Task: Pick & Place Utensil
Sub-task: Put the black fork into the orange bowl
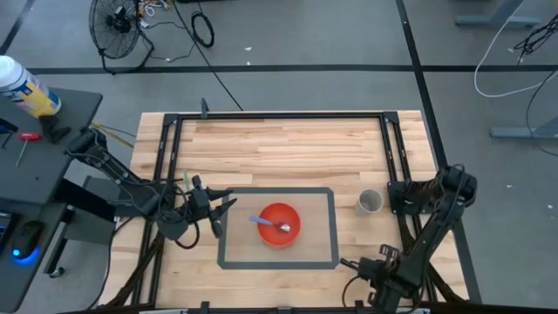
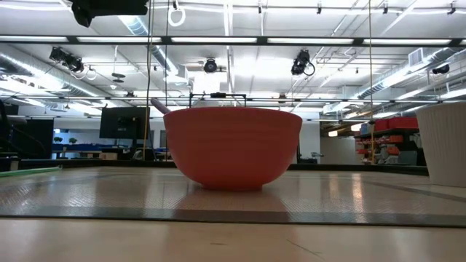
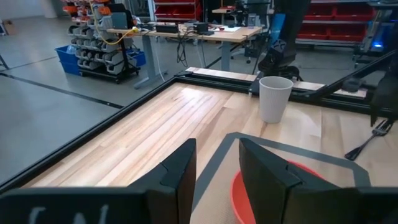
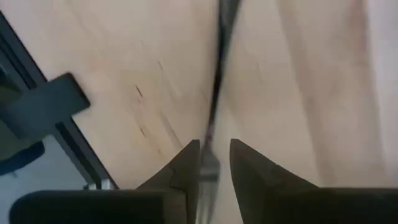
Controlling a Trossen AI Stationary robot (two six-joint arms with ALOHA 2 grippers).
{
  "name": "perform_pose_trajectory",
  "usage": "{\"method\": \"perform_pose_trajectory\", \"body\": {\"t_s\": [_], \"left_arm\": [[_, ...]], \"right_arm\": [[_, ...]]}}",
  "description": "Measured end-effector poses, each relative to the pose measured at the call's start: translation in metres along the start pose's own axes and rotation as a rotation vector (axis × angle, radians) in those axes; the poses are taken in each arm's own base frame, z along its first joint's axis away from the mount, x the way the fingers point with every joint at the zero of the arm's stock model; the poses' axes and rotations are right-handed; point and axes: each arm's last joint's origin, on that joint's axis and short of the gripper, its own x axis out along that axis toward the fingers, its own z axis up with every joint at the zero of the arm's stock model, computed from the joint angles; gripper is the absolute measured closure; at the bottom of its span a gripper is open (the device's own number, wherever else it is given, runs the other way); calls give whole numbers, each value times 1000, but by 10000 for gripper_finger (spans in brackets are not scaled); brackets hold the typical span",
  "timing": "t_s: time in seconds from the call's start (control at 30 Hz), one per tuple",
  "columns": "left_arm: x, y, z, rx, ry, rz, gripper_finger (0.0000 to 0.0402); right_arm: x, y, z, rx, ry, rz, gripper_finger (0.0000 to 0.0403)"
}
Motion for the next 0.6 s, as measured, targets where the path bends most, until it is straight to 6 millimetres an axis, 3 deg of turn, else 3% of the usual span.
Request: {"method": "perform_pose_trajectory", "body": {"t_s": [0.6], "left_arm": [[0, 0, 0, 2, 1, 0, 275]], "right_arm": [[25, -7, 2, 44, -66, 38, 314]]}}
